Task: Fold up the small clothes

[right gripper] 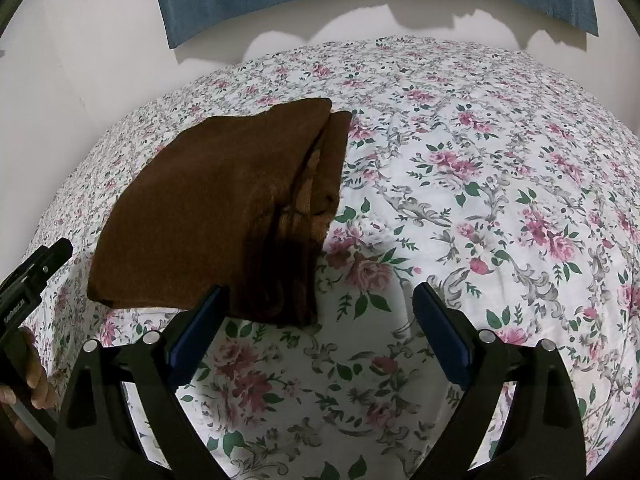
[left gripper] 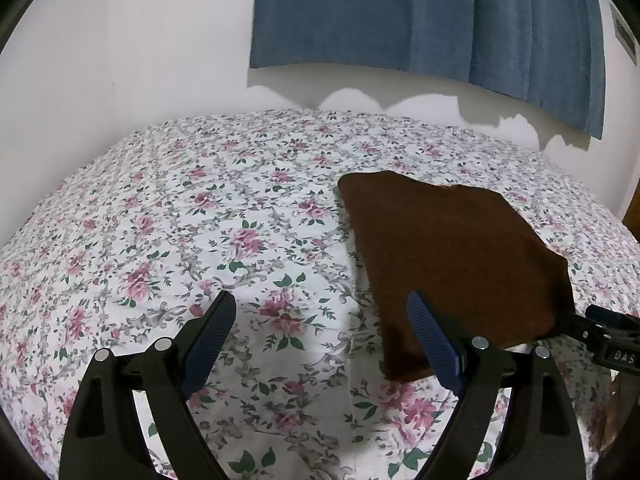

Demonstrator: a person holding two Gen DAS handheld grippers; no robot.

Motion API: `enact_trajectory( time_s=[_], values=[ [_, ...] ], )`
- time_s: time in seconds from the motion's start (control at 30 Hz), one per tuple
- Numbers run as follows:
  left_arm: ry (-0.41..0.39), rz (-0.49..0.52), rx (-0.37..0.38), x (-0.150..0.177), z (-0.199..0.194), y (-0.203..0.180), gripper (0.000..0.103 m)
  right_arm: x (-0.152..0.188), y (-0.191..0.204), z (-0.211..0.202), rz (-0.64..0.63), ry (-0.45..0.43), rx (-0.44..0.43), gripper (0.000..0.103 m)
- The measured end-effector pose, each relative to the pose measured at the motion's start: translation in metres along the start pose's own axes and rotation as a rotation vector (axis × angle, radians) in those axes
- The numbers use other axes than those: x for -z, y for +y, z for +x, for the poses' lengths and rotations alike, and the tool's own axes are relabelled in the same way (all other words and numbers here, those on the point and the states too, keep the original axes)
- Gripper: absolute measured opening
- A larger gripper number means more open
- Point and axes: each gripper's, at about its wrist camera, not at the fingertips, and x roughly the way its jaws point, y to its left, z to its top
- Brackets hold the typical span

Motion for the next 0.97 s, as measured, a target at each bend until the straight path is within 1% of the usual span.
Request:
enact_trajectory(
  time_s=[0.13,0.3,0.37,0.43,0.5,0.57,0.63,0.7,0.77,0.83,0.87,0.93,0.97],
  values=[
    [0.015,-0.001,-0.009,-0.001,0.003,0.001,0.086,0.001,0.0,0.002,0.002,0.007,-0.003,0.094],
    [0.008,0.005,-0.024,-0.001,0.004,0.001,0.086,0.001,-0.001,0.003,-0.001,0.014,-0.006,0.094],
    [0.017,0.001,-0.021,-0.002,0.004,0.001,0.086,0.001,0.0,0.003,-0.004,0.016,-0.006,0.094],
    [0.031,0.007,-0.037,-0.004,0.006,0.001,0.086,0.001,0.0,0.003,-0.004,0.018,-0.007,0.094],
    [0.012,0.019,-0.044,-0.003,0.004,0.001,0.086,0.001,0.0,0.003,-0.004,0.019,-0.008,0.094],
    [-0.033,0.001,-0.055,-0.004,0.0,0.005,0.086,0.001,-0.001,0.003,-0.003,0.019,-0.011,0.094],
    [-0.033,-0.015,-0.002,-0.008,-0.002,0.009,0.086,0.001,-0.001,0.003,-0.002,0.019,-0.018,0.094],
    [-0.052,-0.031,0.003,-0.012,-0.005,0.015,0.086,0.0,-0.003,0.003,0.002,0.02,-0.023,0.094],
    [-0.067,-0.044,-0.029,-0.017,-0.005,0.022,0.086,-0.003,-0.006,0.003,0.005,0.022,-0.028,0.094],
    [-0.038,-0.057,-0.03,-0.024,0.001,0.038,0.086,-0.008,-0.009,-0.001,0.004,0.021,-0.031,0.094],
    [-0.018,-0.07,-0.045,-0.027,0.005,0.047,0.086,-0.013,-0.014,-0.006,0.006,0.009,-0.025,0.094],
    [0.014,-0.109,-0.087,-0.032,0.015,0.073,0.086,-0.021,-0.026,-0.011,0.013,-0.004,-0.006,0.094],
    [0.024,-0.138,-0.125,-0.035,0.021,0.091,0.086,-0.025,-0.033,-0.012,0.016,-0.001,0.007,0.094]
  ],
)
